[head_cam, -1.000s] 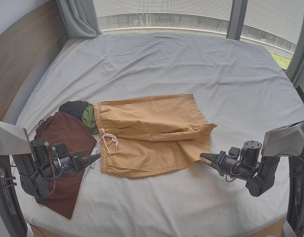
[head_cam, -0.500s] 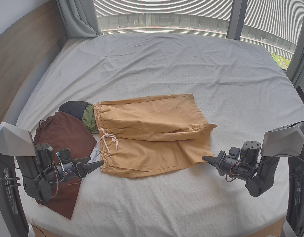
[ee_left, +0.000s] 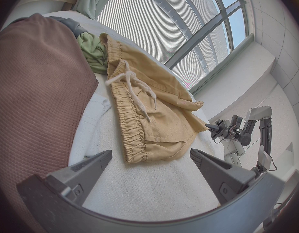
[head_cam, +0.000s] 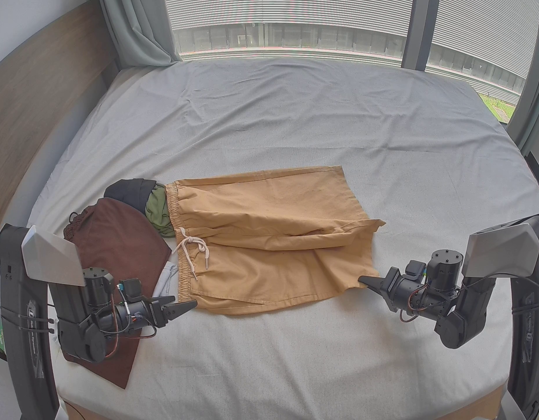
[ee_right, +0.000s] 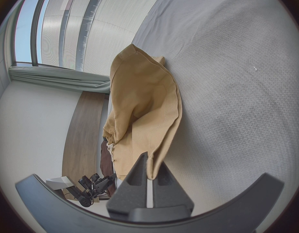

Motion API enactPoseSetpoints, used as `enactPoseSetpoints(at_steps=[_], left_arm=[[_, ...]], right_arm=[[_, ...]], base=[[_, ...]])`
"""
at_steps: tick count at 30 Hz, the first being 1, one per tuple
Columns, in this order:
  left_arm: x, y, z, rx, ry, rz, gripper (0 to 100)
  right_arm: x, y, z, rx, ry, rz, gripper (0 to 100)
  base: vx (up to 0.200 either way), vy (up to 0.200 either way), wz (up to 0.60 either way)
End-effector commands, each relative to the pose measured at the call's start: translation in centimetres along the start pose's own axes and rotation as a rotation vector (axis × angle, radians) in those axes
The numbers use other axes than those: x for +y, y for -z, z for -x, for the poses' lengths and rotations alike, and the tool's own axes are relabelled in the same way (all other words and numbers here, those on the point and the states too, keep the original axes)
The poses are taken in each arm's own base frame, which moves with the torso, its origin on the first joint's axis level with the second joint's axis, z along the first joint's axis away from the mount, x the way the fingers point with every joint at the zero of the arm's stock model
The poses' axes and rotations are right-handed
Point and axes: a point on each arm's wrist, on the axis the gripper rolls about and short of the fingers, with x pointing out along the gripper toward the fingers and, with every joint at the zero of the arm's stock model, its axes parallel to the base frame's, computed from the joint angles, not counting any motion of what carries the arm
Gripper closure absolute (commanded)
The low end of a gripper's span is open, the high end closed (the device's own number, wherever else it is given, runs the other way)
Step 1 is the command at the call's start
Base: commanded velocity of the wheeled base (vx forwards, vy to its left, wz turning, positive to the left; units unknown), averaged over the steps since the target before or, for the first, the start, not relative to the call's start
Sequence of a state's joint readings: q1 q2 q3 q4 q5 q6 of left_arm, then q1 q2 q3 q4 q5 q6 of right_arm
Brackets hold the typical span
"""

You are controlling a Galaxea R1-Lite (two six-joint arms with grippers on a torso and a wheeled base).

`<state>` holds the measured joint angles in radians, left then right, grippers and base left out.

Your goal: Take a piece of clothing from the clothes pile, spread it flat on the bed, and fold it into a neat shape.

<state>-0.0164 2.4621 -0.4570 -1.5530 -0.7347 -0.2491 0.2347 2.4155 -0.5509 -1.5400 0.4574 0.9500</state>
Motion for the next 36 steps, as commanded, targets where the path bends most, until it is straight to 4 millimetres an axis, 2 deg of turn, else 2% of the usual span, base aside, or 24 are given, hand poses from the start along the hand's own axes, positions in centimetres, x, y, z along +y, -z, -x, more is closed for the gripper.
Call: enactPoseSetpoints(at_steps=[1, 11, 19, 20, 29, 36], left_arm=[[0.5, 0.8, -0.7, 0.018, -0.003, 0.013, 0], [0.5, 0.8, -1.9, 0.014, 0.019, -0.01, 0], [0.5, 0.8, -2.2, 0.013, 0.023, -0.014, 0], [0.4, 0.9, -2.2, 0.017, 0.025, -0.013, 100], [0.4, 0.6, -2.8, 0.007, 0.037, -0.027, 100], [0.2, 0.2, -1.3, 0.001, 0.014, -0.016, 100]], right_arm=[[0.0, 0.0, 0.0, 0.0, 0.001, 0.0, 100], [0.1, 0.0, -0.1, -0.001, -0.003, 0.003, 100], [0.0, -0.1, -0.1, -0.002, -0.003, 0.002, 100], [0.0, -0.1, -0.1, -0.002, -0.003, 0.002, 100], [-0.3, 0.1, 0.5, 0.002, 0.018, 0.057, 100], [-1.2, 0.0, 2.5, 0.002, 0.078, 0.172, 100]], base=[[0.0, 0.0, 0.0], [0.0, 0.0, 0.0], [0.0, 0.0, 0.0], [0.0, 0.0, 0.0], [0.0, 0.0, 0.0], [0.0, 0.0, 0.0]])
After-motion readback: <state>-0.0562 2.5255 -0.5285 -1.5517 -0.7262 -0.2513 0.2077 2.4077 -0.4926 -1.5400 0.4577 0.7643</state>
